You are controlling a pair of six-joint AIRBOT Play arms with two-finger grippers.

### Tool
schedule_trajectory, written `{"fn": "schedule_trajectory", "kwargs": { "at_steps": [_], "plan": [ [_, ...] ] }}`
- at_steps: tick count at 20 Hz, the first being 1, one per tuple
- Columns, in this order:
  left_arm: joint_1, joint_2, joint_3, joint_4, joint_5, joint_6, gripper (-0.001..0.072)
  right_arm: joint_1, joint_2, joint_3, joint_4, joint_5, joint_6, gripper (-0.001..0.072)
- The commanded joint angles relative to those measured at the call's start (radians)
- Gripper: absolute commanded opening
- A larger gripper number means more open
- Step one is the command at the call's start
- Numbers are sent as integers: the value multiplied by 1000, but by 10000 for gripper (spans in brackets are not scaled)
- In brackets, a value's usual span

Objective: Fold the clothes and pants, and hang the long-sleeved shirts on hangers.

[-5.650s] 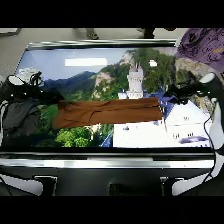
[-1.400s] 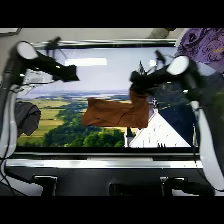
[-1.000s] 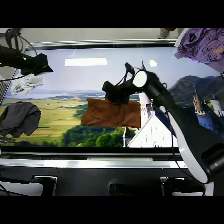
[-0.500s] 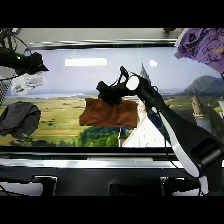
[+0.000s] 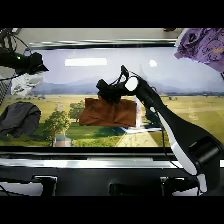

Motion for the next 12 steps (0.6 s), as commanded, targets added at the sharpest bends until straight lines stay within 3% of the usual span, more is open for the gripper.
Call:
{"fn": "schedule_trajectory", "kwargs": {
  "at_steps": [1, 5, 12],
  "plan": [
    [1, 0, 0, 0, 0, 0, 18, 2, -13, 1, 77, 31, -65, 226],
    [1, 0, 0, 0, 0, 0, 19, 14, -13, 1, 161, 12, -142, 360],
    [1, 0, 0, 0, 0, 0, 18, 2, 16, 1, 230, 70, -249, 359]
  ]
}}
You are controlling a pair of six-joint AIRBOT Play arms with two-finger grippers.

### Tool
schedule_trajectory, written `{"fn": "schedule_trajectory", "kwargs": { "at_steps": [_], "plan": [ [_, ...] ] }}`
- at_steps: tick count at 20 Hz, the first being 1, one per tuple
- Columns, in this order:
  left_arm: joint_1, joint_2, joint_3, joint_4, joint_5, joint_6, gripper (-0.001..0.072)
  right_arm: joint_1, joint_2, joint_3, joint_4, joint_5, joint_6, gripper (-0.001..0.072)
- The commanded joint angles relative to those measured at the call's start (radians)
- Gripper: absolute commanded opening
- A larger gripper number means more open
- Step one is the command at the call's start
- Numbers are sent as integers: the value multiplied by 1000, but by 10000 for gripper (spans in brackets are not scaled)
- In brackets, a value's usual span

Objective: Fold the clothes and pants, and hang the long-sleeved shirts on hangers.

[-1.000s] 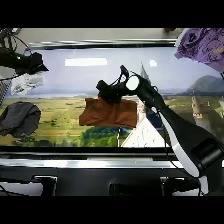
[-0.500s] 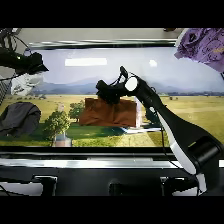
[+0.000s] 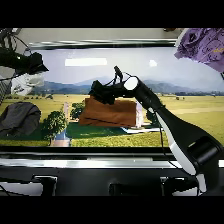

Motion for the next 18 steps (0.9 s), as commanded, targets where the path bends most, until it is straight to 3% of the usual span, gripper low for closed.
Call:
{"fn": "schedule_trajectory", "kwargs": {
  "at_steps": [1, 6, 7, 11, 14, 18],
  "plan": [
    [1, 0, 0, 0, 0, 0, 18, -25, 34, 1, 19, 53, -68, 359],
    [1, 0, 0, 0, 0, 0, 19, -272, 119, 1, -16, 252, -124, 386],
    [1, 0, 0, 0, 0, 0, 19, -332, 121, 1, -51, 305, -140, 464],
    [1, 1, 0, 0, 0, 0, 19, -565, 113, -79, -154, 468, -273, 543],
    [1, 1, 0, 0, 0, 0, 19, -686, 105, -258, -122, 468, -342, 544],
    [1, 0, 0, 0, 0, 3, 19, -678, 32, -415, -8, 406, -468, 544]
  ]
}}
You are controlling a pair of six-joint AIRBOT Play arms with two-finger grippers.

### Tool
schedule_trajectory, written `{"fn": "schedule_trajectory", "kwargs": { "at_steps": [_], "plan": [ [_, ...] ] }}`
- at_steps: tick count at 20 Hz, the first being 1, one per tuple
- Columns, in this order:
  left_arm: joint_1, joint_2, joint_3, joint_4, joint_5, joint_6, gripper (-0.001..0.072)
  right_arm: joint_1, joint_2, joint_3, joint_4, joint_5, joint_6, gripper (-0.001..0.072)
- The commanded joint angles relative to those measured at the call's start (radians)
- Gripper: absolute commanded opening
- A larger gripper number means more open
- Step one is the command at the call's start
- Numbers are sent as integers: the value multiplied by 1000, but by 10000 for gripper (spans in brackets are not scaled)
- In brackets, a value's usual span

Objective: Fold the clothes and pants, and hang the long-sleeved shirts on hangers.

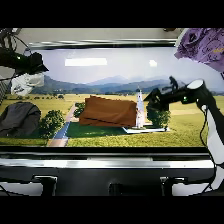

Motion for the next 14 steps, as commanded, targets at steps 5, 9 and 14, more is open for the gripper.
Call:
{"fn": "schedule_trajectory", "kwargs": {
  "at_steps": [5, 9, 14],
  "plan": [
    [1, 0, 0, 0, 0, 3, 19, 74, -166, -109, 220, -100, -175, 543],
    [1, 0, 0, 0, 0, 3, 19, 143, -191, -109, 230, -150, -184, 516],
    [1, 0, 0, 0, 0, 3, 19, 156, -188, -103, 262, -157, -201, 118]
  ]
}}
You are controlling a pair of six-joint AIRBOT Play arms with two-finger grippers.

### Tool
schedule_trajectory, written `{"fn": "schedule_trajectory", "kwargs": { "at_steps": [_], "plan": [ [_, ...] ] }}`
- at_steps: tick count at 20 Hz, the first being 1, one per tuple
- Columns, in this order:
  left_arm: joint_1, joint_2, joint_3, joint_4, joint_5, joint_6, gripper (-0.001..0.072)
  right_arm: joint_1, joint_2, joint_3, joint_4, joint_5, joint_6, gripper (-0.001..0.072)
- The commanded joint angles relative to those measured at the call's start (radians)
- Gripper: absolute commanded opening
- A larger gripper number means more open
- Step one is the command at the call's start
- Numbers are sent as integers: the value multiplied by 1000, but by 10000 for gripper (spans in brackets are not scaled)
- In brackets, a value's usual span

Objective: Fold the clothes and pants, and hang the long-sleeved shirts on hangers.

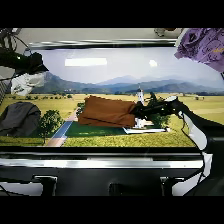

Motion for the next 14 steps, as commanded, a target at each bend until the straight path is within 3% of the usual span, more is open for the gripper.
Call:
{"fn": "schedule_trajectory", "kwargs": {
  "at_steps": [1, 6, 14],
  "plan": [
    [1, 0, 0, 0, 0, 0, 20, 3, 5, 23, 51, 8, -22, 25],
    [1, 0, 0, 0, 0, 0, 19, -98, 56, 242, -5, 30, 101, 26],
    [1, 0, 0, 0, 0, 0, 19, -444, 74, 498, -99, 9, 268, 26]
  ]
}}
